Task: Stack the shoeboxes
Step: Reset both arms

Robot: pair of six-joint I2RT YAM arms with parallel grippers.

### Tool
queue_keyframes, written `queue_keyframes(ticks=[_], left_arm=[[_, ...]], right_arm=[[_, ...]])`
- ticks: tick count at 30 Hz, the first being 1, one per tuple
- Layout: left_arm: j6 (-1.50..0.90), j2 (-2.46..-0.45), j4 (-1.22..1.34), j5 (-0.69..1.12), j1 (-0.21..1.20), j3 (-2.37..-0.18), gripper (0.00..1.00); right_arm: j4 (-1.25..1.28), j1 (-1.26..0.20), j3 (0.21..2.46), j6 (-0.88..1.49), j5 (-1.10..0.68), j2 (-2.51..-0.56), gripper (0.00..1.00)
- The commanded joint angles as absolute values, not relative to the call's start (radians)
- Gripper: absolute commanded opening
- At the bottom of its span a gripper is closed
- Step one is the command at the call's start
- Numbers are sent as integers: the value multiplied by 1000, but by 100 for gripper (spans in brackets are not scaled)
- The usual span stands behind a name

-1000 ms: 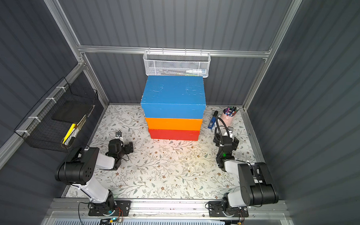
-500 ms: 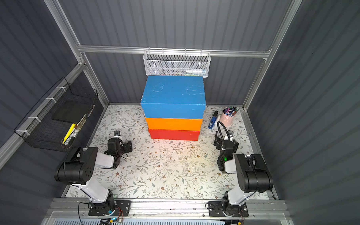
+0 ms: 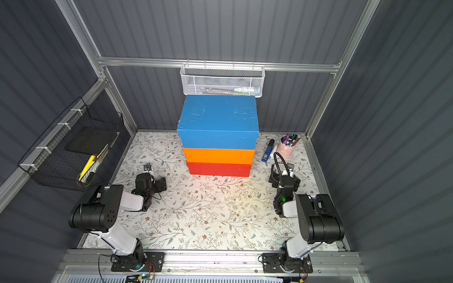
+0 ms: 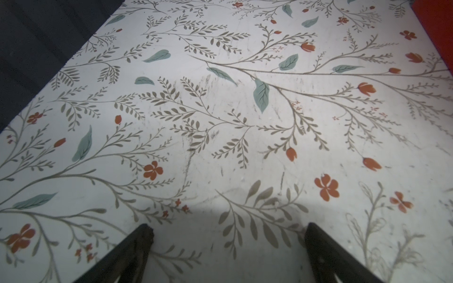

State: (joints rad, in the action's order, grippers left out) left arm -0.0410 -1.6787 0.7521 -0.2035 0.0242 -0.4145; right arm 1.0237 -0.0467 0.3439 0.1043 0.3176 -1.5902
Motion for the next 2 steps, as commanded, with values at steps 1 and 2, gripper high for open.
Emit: queue_keyframes(ticks=[1, 2], left_arm=[[-34, -1697, 631, -199, 18, -405, 99], [-34, -1697, 631, -199, 18, -405, 99]], right_arm=[[1028, -46, 356, 107, 313, -1583, 99], [1026, -46, 355, 107, 313, -1583, 99]])
